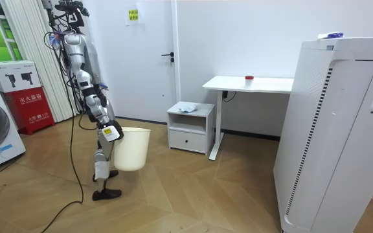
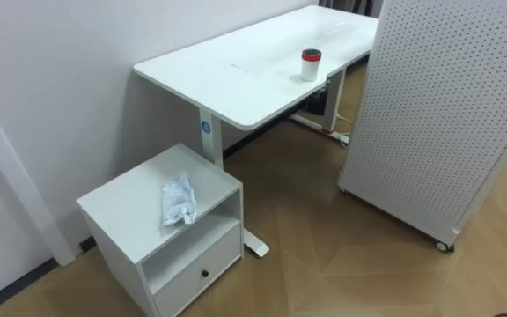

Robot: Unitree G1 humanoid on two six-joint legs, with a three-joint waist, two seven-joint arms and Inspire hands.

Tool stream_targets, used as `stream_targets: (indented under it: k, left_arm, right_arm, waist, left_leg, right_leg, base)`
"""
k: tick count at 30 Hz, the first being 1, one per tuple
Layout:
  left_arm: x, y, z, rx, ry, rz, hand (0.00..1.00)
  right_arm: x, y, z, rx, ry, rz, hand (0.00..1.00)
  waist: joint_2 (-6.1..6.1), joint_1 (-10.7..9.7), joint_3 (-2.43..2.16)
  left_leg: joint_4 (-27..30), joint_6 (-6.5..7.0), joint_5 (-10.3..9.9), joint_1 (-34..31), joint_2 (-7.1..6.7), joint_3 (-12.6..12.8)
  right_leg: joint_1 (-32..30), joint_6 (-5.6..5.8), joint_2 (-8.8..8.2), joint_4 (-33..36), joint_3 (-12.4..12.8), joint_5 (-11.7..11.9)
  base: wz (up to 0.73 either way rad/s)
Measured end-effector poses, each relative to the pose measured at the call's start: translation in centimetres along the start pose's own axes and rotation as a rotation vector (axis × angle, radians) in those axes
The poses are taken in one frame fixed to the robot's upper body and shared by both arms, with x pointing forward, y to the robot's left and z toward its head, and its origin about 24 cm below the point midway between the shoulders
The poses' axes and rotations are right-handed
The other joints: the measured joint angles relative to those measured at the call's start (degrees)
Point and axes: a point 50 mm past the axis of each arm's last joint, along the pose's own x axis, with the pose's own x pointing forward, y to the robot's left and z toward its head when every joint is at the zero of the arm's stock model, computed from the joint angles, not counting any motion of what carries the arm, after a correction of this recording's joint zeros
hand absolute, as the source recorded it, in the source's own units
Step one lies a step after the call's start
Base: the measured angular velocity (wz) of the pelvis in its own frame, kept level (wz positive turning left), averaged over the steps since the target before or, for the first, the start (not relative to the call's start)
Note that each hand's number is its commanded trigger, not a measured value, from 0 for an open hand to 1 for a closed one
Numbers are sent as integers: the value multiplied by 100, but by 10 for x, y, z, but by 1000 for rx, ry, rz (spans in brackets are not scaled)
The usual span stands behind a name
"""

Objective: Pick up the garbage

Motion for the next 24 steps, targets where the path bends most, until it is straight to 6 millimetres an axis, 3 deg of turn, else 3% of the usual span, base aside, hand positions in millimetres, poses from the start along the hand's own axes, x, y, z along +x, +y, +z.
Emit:
stream_targets:
  k: [24]
  left_arm:
    - [0,2,3,0,-11,5,0]
  right_arm:
    - [1,3,7,-25,-16,28,100]
  waist:
    - [-32,24,6]
  left_leg:
    - [110,0,-1,-201,24,-4]
  right_leg:
    - [-202,2,-6,117,-67,-3]
  base:
    - [0]
